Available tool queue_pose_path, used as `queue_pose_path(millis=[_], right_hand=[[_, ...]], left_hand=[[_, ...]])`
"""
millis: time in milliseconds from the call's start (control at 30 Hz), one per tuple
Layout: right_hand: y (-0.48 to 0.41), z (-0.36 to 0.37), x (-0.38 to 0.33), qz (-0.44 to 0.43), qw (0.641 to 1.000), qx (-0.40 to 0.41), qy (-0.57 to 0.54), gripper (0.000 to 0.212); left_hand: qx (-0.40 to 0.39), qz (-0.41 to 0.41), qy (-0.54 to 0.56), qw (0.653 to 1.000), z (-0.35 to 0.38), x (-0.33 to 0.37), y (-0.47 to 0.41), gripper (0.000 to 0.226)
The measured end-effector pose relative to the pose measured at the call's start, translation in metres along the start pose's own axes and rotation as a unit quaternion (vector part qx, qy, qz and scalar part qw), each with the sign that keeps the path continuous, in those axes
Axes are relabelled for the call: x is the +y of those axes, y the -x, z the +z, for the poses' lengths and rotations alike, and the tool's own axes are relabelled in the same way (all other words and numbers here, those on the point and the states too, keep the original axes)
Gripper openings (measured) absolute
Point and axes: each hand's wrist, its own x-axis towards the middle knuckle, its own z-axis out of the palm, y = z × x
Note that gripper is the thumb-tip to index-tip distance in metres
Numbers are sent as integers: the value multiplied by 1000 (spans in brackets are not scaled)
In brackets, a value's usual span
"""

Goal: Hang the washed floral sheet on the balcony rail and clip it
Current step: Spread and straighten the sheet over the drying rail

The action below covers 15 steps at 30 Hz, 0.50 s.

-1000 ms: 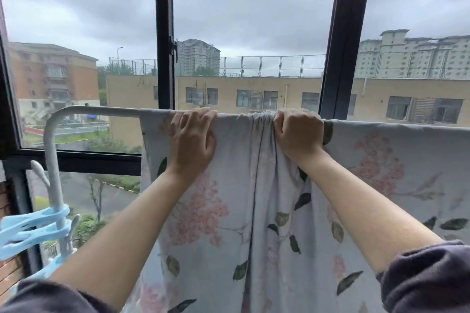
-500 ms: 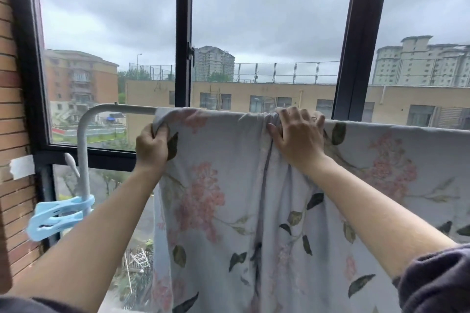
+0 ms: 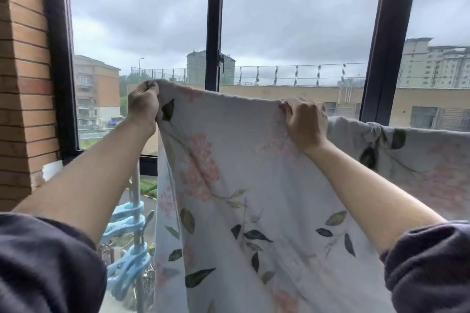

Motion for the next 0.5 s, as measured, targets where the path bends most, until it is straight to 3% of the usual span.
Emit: queue_pose_path(millis=[167,300,367,433,500], right_hand=[[31,33,-49,18,999,-40,31,25],[92,39,-109,-96,993,-53,-34,17],[123,41,-138,-66,978,-178,-91,19],[147,49,-164,8,936,-335,-113,32],[163,59,-181,59,897,-420,-122,46]], left_hand=[[-84,-23,-160,983,-44,-10,-19,29],[-171,-76,-142,972,-71,-30,-8,26],[-216,-89,-143,962,-78,-35,-1,23],[-251,-102,-138,953,-83,-37,4,22],[-275,-118,-122,946,-85,-37,6,23]])
